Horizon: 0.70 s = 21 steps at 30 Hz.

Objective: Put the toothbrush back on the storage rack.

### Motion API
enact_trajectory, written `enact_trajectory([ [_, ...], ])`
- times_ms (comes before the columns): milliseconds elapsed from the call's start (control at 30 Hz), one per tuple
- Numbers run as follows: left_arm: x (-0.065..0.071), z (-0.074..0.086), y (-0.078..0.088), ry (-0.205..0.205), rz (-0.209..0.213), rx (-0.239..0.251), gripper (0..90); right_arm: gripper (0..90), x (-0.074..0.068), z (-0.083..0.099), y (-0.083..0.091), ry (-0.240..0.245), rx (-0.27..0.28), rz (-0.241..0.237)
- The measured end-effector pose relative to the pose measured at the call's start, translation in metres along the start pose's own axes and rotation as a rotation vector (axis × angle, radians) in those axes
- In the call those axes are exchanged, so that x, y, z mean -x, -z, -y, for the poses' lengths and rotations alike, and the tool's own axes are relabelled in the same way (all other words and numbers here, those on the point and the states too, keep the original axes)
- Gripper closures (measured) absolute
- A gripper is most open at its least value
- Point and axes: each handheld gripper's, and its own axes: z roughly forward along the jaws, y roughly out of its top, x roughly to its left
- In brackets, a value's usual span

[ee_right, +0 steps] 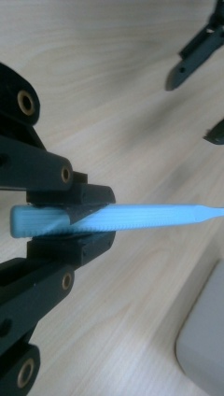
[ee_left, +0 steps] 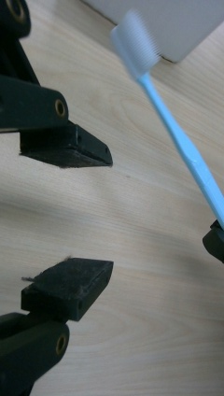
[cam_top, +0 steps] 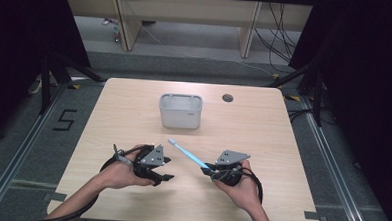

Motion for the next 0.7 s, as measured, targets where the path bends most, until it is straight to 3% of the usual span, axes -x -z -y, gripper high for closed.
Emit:
enact_trajectory([
  [167,-0.005,0.005,-0.007,0.121,-0.035,0.085,34.1,78.6,-0.003,-0.001,0.000,0.005,0.071,0.026],
  [233,-0.009,0.006,-0.008,0.149,-0.036,0.115,33.1,78.7,-0.006,-0.001,0.001,-0.017,0.081,0.026],
  [333,-0.012,0.005,-0.008,0.208,-0.020,0.170,32.3,78.7,-0.006,-0.002,0.000,-0.009,0.095,0.018],
  [367,-0.013,0.004,-0.008,0.219,-0.013,0.179,31.8,78.7,-0.005,-0.002,0.000,0.014,0.111,0.036],
  [400,-0.015,0.004,-0.009,0.225,-0.009,0.190,31.4,78.7,-0.008,-0.002,-0.001,-0.025,0.113,0.015],
  [500,-0.017,0.001,-0.012,0.259,0.003,0.216,30.4,78.7,-0.008,-0.004,-0.001,0.018,0.128,0.036],
  [567,-0.018,0.000,-0.014,0.272,0.003,0.232,30.0,78.7,-0.010,-0.004,-0.002,-0.001,0.132,0.026],
  [700,-0.020,-0.003,-0.018,0.304,0.015,0.276,29.9,78.7,-0.010,-0.005,-0.003,0.010,0.145,0.047],
])
